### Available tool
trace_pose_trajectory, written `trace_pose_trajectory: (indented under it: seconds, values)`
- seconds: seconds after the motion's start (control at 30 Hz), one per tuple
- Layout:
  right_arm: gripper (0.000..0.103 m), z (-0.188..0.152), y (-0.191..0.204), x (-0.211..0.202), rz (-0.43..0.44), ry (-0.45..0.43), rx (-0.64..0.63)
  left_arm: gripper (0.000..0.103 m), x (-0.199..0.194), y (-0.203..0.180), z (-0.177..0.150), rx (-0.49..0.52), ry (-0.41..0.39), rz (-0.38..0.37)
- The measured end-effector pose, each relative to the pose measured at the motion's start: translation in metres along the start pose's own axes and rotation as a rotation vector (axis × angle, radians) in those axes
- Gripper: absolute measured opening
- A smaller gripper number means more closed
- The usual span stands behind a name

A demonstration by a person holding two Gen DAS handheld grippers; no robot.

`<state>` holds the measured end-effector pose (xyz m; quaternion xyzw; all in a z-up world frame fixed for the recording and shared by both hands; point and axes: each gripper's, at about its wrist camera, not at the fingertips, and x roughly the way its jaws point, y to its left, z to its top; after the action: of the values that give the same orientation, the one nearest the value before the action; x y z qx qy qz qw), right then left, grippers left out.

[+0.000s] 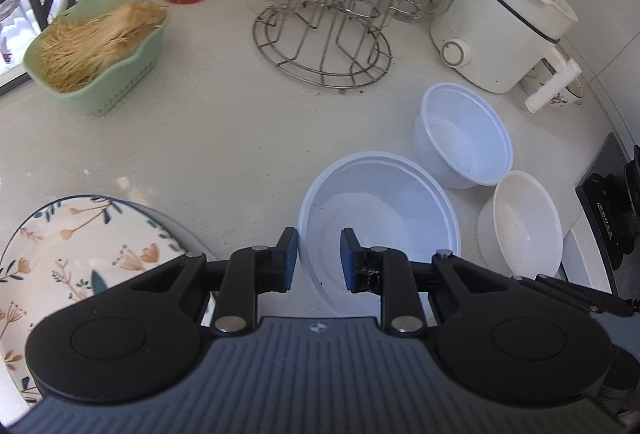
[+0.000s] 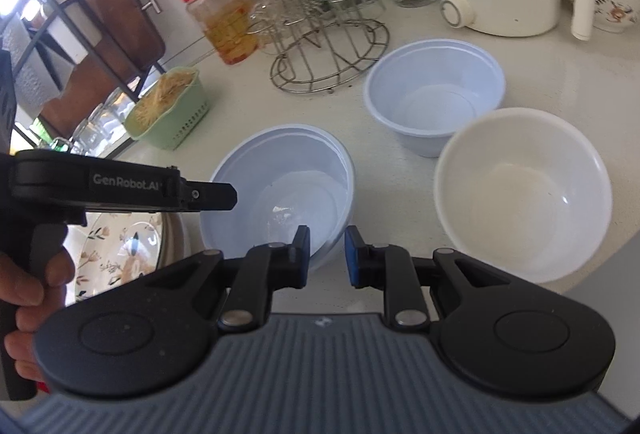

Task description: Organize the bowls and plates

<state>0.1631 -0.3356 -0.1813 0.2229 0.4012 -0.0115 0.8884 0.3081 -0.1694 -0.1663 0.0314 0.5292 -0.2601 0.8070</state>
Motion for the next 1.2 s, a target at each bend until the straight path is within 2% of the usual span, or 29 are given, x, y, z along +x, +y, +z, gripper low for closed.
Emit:
trace_pose_trajectory:
  seconds: [0.63, 0.93, 1.2]
  values:
    - [0.023, 0.000, 0.015, 0.015, 0.007, 0.059, -0.055, 0.029, -0.003, 0.017, -0.006, -0.024, 0.015, 0.021]
    - [0.023, 0.001, 0.016, 0.007, -0.008, 0.022, -0.065, 0.040, -0.007, 0.016, -0.005, -0.024, 0.008, 0.026]
    - [0.023, 0.005, 0.020, -0.013, -0.030, -0.049, -0.098, 0.041, -0.021, 0.011, -0.003, -0.013, -0.013, 0.025]
